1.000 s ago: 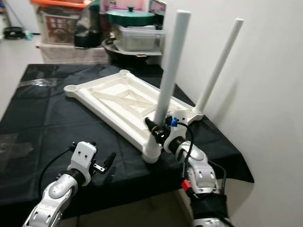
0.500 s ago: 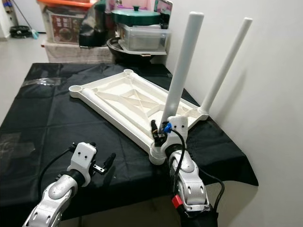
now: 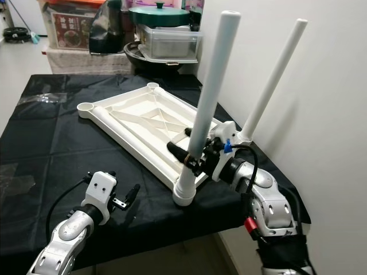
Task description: Building children table
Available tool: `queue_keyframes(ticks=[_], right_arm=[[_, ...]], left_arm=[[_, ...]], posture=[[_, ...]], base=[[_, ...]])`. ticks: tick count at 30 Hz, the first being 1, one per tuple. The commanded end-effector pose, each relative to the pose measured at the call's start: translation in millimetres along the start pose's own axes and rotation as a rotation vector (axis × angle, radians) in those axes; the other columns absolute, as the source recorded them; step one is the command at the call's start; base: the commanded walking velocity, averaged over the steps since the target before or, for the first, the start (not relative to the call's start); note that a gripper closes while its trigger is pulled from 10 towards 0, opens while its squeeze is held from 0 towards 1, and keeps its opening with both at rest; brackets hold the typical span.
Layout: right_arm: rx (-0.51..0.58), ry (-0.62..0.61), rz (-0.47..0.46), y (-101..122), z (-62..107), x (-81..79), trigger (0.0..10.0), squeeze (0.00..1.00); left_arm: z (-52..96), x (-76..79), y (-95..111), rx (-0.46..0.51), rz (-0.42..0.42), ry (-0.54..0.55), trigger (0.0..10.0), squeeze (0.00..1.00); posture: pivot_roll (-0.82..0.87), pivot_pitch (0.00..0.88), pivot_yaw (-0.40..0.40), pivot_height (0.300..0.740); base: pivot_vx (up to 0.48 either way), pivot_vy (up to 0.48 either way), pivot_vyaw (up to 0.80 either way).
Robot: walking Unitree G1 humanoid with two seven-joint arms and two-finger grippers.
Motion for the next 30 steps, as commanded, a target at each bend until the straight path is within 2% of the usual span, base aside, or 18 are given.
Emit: queue_keyframes(ticks=[1, 3, 5, 6, 7, 9, 10, 13, 15, 16, 17, 18, 20, 21, 23, 24, 25, 30], right_arm=[[-0.029, 0.018, 0.009, -11, -6.5, -6.2, 0.0, 0.00], [-0.075, -0.086, 0.019, -23, -9.2, 6.1, 0.0, 0.00], [-0.160, -0.353, -0.020, -45, -7.1, 35.4, 0.0, 0.00], [-0.160, -0.353, -0.020, -45, -7.1, 35.4, 0.0, 0.00], [-0.171, -0.554, -0.075, -51, 1.6, 53.0, 0.0, 0.00], [-0.174, -0.679, -0.117, -56, 9.3, 62.4, 0.0, 0.00], [-0.190, -0.873, -0.133, -59, 27.6, 73.8, 0.0, 0.00], [-0.190, -0.873, -0.133, -59, 27.6, 73.8, 0.0, 0.00], [-0.221, -1.045, -0.154, -62, 47.5, 71.9, 0.0, 0.00], [-0.195, -0.919, -0.166, -59, 27.4, 52.8, 3.5, 0.00], [-0.195, -0.919, -0.166, -59, 27.4, 52.8, 3.5, 0.00], [-0.169, -0.801, -0.176, -55, 10.6, 36.4, 3.5, 0.00], [-0.169, -0.801, -0.176, -55, 10.6, 36.4, 3.5, 0.00], [-0.115, -0.636, -0.189, -47, -5.8, 16.7, 10.0, 0.00], [-0.115, -0.636, -0.189, -47, -5.8, 16.7, 10.0, 0.00], [-0.045, -0.554, -0.202, -36, -11.2, 10.5, 10.0, 1.00], [-0.010, -0.444, -0.155, -24, -13.6, 14.1, 10.0, 0.00], [0.029, -0.186, -0.084, 1, -12.4, 18.4, 10.0, 0.00]], left_arm=[[-0.3, 2.8, -6, -0.022, -0.003, -0.007, 10.0, 0.00], [-0.1, 3.0, -6, -0.023, -0.005, -0.008, 10.0, 0.00], [0.5, 2.7, -6, -0.025, -0.007, -0.008, 10.0, 0.00], [0.5, 2.7, -6, -0.025, -0.007, -0.008, 10.0, 0.00], [0.9, 3.2, -7, -0.025, -0.008, -0.009, 10.0, 0.00], [1.2, 3.7, -7, -0.025, -0.008, -0.010, 10.0, 0.00], [1.5, 3.8, -7, -0.026, -0.008, -0.011, 10.0, 0.00], [1.5, 3.8, -7, -0.026, -0.008, -0.011, 10.0, 0.00], [2.0, 3.3, -7, -0.028, -0.010, -0.011, 10.0, 0.00], [2.2, 3.0, -8, -0.030, -0.010, -0.011, 10.0, 0.00], [2.2, 3.0, -8, -0.030, -0.010, -0.011, 10.0, 0.00], [2.3, 2.9, -8, -0.031, -0.011, -0.011, 10.0, 0.00], [2.3, 2.9, -8, -0.031, -0.011, -0.011, 10.0, 0.00], [2.2, 3.5, -8, -0.031, -0.010, -0.013, 10.0, 0.00], [2.2, 3.5, -8, -0.031, -0.010, -0.013, 10.0, 0.00], [1.9, 4.1, -8, -0.032, -0.010, -0.015, 10.0, 0.00], [1.3, 3.8, -8, -0.030, -0.008, -0.015, 10.0, 0.00], [0.1, 3.2, -7, -0.027, -0.005, -0.013, 10.0, 0.00]], posture=[[0.08, 0.000, -0.135, 0.740], [0.08, 0.000, -0.132, 0.740], [0.08, 0.000, -0.132, 0.740], [0.08, 0.000, -0.132, 0.740], [0.08, 0.000, -0.131, 0.740], [0.08, 0.000, -0.131, 0.740], [0.08, 0.000, -0.131, 0.740], [0.08, 0.000, -0.131, 0.740], [0.08, 0.000, -0.129, 0.740], [0.08, 0.000, -0.129, 0.740], [0.08, 0.000, -0.129, 0.740], [0.08, 0.000, -0.129, 0.740], [0.08, 0.000, -0.129, 0.740], [0.07, 0.000, -0.123, 0.740], [0.07, 0.000, -0.123, 0.740], [0.07, 0.000, -0.122, 0.740], [0.07, 0.000, -0.124, 0.740], [0.07, 0.000, -0.128, 0.740]], base=[[0.000, 0.000, 0.00], [0.000, 0.000, 0.00], [0.000, 0.000, 0.00], [0.000, 0.000, 0.00], [0.000, 0.000, 0.00], [0.000, 0.000, 0.00], [0.000, 0.000, 0.00], [0.000, 0.000, 0.00], [0.000, 0.000, 0.00], [0.000, 0.000, 0.00], [0.000, 0.000, 0.00], [0.000, 0.000, 0.00], [0.000, 0.000, 0.00], [0.000, 0.000, 0.00], [0.000, 0.000, 0.00], [0.000, 0.000, 0.00], [0.000, 0.000, 0.00], [0.000, 0.000, 0.00]])
Point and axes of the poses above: a point about 5 cm out from each wrist's last joint towards the gripper, its own z axis pointing back from the gripper into the wrist, its own y axis along the axis of the wrist's last joint, x = y × z, the point moved 5 cm from there along -z, pointing out of the wrist towards the gripper, and after that the axes turned 10 degrees about z, right-handed, at the moved point
